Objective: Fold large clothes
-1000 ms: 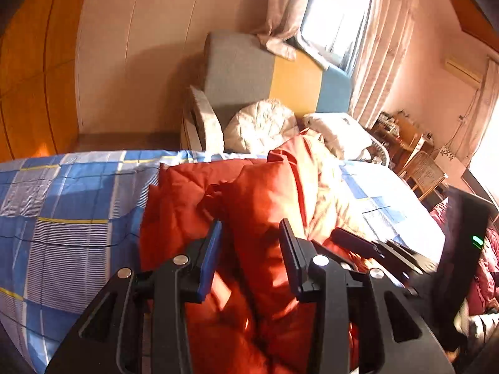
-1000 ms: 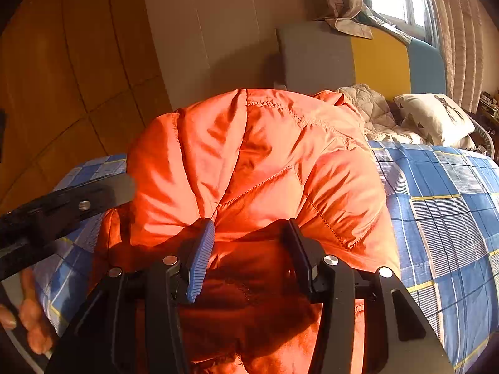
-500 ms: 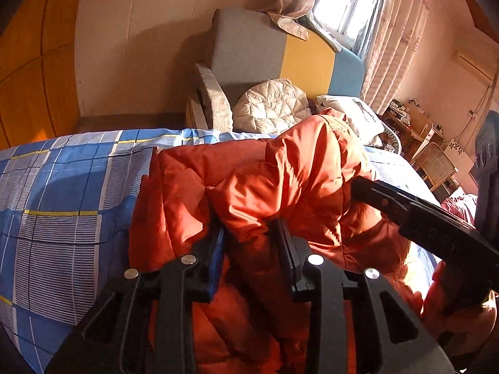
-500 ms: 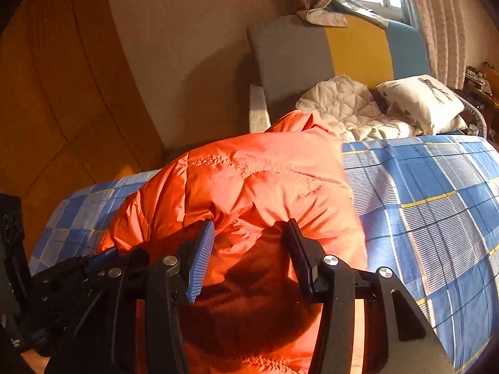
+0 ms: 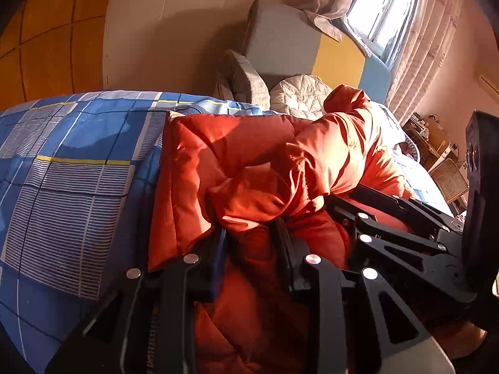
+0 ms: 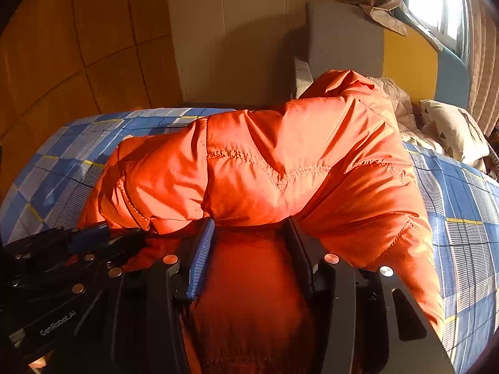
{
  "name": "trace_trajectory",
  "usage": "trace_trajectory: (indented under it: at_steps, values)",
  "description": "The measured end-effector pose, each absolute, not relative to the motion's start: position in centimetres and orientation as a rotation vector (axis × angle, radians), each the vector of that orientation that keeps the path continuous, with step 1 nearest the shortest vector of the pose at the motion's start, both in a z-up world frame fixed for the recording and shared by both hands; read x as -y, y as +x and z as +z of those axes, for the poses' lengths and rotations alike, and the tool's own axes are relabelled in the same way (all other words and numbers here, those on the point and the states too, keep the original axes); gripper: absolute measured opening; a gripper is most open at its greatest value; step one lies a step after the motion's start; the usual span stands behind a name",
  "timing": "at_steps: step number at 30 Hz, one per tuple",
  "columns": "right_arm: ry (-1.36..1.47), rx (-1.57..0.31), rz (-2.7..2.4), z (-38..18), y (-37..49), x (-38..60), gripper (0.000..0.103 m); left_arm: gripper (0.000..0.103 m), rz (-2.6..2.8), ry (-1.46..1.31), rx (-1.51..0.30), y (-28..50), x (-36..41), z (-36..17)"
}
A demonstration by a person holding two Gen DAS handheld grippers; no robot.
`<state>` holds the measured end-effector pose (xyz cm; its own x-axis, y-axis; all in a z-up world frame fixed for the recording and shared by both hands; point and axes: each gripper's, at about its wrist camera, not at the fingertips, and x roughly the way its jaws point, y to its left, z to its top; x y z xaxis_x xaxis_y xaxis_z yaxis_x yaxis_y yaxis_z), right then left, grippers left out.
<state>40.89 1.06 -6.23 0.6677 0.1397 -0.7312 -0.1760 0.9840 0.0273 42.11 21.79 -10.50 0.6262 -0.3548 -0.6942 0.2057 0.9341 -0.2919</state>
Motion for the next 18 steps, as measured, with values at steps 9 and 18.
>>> trace_trajectory:
  at_steps: [9,18]
  values:
    - [0.021,-0.814,0.195,-4.2,39.7,0.4,0.048,0.031,-0.275,-0.162,-0.842,40.9,-20.9,-8.8]
    - [0.074,-0.775,0.106,-1.7,36.2,3.7,0.052,0.05,-0.215,-0.117,-0.827,40.8,-20.1,-7.0]
